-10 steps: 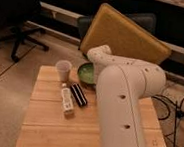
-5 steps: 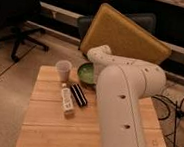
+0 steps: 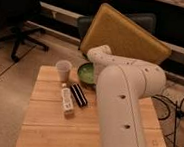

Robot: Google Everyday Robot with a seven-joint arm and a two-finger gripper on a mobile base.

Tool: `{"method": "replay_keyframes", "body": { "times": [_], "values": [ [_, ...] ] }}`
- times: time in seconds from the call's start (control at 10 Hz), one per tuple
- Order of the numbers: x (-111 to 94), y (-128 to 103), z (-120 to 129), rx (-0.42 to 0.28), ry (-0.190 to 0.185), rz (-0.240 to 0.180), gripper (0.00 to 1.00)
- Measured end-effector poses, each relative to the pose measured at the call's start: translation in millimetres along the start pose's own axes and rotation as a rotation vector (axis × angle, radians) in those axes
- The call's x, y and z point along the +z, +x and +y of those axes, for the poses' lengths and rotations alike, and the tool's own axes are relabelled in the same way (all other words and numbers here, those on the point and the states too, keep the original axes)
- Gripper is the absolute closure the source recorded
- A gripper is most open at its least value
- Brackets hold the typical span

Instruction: Place the pepper on the white sponge

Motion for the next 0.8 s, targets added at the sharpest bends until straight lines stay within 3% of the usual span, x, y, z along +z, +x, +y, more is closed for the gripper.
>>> {"method": "replay_keyframes", "body": {
  "times": [0.4,0.8],
  "values": [
    [0.0,0.0,0.0,0.0,0.0,0.0,0.22],
    [0.0,0.0,0.0,0.0,0.0,0.0,0.2]
  ]
}}
